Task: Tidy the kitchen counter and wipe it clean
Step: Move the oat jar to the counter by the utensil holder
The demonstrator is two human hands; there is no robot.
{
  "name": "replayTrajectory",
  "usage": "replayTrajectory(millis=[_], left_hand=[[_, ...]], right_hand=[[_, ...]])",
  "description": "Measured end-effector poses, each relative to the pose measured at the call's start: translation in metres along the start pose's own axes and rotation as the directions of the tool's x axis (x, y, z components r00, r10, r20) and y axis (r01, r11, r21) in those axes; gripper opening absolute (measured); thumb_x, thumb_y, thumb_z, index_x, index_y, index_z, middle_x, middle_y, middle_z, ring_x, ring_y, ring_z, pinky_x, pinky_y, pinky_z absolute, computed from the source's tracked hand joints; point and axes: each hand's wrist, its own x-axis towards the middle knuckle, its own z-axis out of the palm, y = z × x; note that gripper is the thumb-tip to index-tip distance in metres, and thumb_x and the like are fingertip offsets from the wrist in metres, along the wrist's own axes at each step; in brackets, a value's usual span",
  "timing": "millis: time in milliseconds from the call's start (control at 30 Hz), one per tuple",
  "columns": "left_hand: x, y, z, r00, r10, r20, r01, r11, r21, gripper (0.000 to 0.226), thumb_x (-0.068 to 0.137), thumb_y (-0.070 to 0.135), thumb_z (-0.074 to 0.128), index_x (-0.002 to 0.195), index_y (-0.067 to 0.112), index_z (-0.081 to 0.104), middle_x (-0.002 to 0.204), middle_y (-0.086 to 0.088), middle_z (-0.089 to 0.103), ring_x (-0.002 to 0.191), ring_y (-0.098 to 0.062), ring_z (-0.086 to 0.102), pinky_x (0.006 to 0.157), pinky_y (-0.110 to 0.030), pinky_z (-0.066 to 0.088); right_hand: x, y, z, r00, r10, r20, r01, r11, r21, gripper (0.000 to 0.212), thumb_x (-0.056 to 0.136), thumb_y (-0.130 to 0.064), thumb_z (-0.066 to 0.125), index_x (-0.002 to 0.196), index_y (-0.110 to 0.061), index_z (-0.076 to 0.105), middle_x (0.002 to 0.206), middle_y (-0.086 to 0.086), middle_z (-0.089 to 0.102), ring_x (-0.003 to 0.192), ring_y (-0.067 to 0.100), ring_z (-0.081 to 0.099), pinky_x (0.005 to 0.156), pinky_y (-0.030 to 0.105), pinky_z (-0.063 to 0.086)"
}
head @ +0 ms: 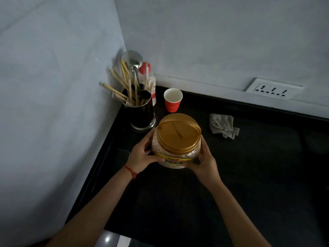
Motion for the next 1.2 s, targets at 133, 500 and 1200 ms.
replayTrajectory(millis=[133, 500, 1200], left_hand=[[0.017, 0.000, 0.002, 0.990, 0.013, -0.141, -0.015, 1.000, -0.013, 0.081, 0.065, -0.002, 0.077, 0.117, 0.049, 0.041, 0.120, 0.021, 0.051, 0.112, 0.003, 0.051, 0.096, -0.021, 0.048], [0.061, 0.021, 0.011, 0.964, -0.039, -0.262, 0.003, 0.991, -0.136, 0.069, 0.074, -0.001, 0.070, 0.135, 0.008, 0.040, 0.137, -0.012, 0.048, 0.124, -0.015, 0.044, 0.104, -0.032, 0.038], [0.069, 0.024, 0.016, 0.922, -0.069, -0.381, 0.064, 0.998, -0.026, 0.054, 0.082, 0.019, 0.066, 0.131, 0.010, 0.047, 0.134, -0.012, 0.053, 0.123, -0.024, 0.052, 0.103, -0.042, 0.045]], right_hand=[[0.026, -0.007, 0.002, 1.000, 0.000, -0.024, 0.000, 1.000, -0.026, 0.098, 0.068, -0.015, 0.077, 0.143, -0.036, 0.017, 0.129, -0.029, 0.042, 0.116, -0.017, 0.042, 0.094, 0.007, 0.039], [0.077, -0.011, 0.004, 0.986, -0.047, -0.159, 0.028, 0.993, -0.114, 0.076, 0.076, -0.014, 0.072, 0.140, -0.024, 0.035, 0.130, -0.007, 0.055, 0.119, 0.002, 0.048, 0.087, 0.007, 0.040], [0.067, -0.023, 0.013, 0.965, 0.062, -0.253, -0.097, 0.987, -0.127, 0.046, 0.086, -0.022, 0.060, 0.130, -0.024, 0.048, 0.124, -0.011, 0.056, 0.122, 0.011, 0.050, 0.097, 0.023, 0.041]])
